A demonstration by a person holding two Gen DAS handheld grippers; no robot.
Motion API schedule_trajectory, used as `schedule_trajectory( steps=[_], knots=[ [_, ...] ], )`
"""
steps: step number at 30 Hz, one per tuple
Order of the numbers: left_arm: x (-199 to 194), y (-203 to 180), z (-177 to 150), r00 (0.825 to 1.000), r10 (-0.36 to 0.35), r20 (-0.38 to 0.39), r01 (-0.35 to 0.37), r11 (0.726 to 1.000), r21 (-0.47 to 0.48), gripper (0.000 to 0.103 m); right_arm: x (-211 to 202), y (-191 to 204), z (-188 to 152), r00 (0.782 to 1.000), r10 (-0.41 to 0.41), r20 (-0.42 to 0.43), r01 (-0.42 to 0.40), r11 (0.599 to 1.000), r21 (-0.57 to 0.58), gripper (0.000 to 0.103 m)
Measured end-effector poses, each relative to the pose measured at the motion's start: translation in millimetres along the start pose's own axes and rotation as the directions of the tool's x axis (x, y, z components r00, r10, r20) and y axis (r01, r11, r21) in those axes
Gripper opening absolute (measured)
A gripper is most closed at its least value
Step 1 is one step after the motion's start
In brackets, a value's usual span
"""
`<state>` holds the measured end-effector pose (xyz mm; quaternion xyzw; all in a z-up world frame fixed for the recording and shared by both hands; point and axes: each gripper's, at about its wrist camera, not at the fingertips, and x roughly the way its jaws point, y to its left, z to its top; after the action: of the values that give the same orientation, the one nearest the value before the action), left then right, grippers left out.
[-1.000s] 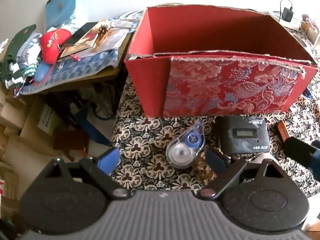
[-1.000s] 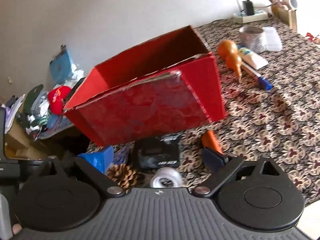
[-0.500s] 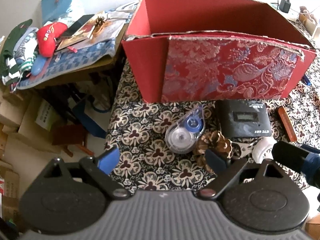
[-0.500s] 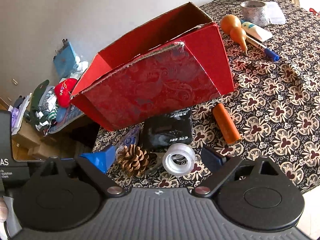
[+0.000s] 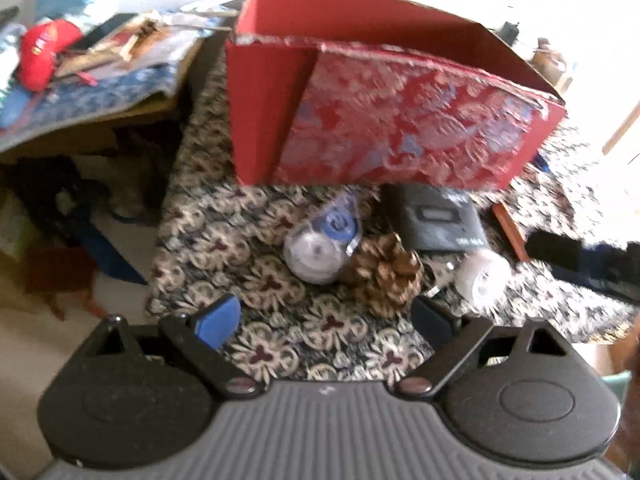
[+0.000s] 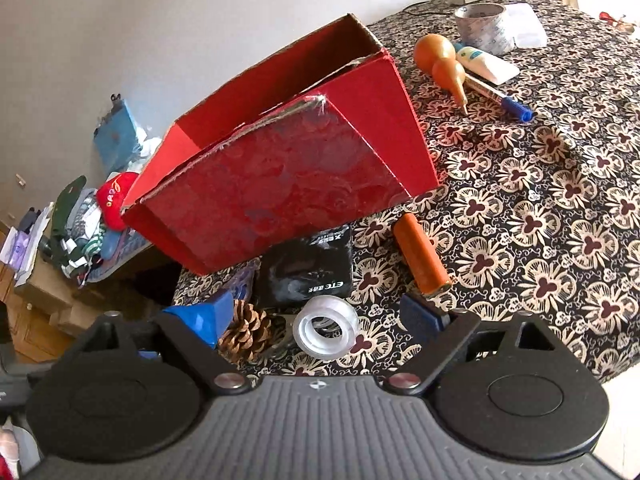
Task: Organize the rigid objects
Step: 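Reach the right gripper to the pine cone and close on it, then carry the pine cone into the red box and open the right gripper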
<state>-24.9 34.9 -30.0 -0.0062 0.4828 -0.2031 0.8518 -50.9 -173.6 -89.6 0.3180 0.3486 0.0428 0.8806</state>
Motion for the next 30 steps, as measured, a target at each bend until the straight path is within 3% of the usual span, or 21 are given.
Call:
schedule_trajectory(
  steps=[6, 11, 14, 19, 21, 23, 27, 29, 30],
  knots=[
    [8, -4, -3, 0.996, -0.027, -0.085, 0.030, 0.999, 0.031, 0.092, 9, 4, 9, 0.992, 0.114, -0.046, -0.113, 0.993, 0.016, 0.059],
    [6, -13, 2, 0.996, -0.072, -0.047, 0.074, 0.996, 0.049, 0.092, 31, 22, 12, 0.977, 0.181, -0.110, -0.184, 0.983, -0.022, 0.035],
    [7, -21, 5, 0.995, -0.101, -0.021, 0.102, 0.991, 0.082, 0.092, 46, 29, 10, 0.961, 0.219, -0.167, -0.226, 0.974, -0.024, 0.029],
    [17, -19, 7, 0.991, -0.125, -0.036, 0.127, 0.990, 0.062, 0.091, 60, 31, 10, 0.944, 0.231, -0.235, -0.242, 0.970, -0.015, 0.027],
    [21, -17, 9, 0.991, -0.129, -0.045, 0.131, 0.990, 0.049, 0.086, 66, 29, 10, 0.937, 0.226, -0.267, -0.235, 0.972, -0.001, 0.027],
    [27, -16, 10, 0.988, -0.139, -0.069, 0.142, 0.989, 0.043, 0.057, 70, 29, 10, 0.929, 0.225, -0.293, -0.233, 0.972, 0.007, 0.027],
    [34, -14, 10, 0.986, -0.137, -0.092, 0.139, 0.990, 0.022, 0.053, 73, 30, 7, 0.927, 0.207, -0.311, -0.223, 0.975, -0.014, 0.025],
    [34, -13, 10, 0.988, -0.129, -0.089, 0.132, 0.991, 0.029, 0.044, 75, 29, 8, 0.929, 0.197, -0.312, -0.218, 0.975, -0.033, 0.019],
    [35, -14, 11, 0.988, -0.124, -0.088, 0.127, 0.991, 0.035, 0.043, 76, 29, 9, 0.931, 0.189, -0.312, -0.213, 0.976, -0.044, 0.016]
  ],
)
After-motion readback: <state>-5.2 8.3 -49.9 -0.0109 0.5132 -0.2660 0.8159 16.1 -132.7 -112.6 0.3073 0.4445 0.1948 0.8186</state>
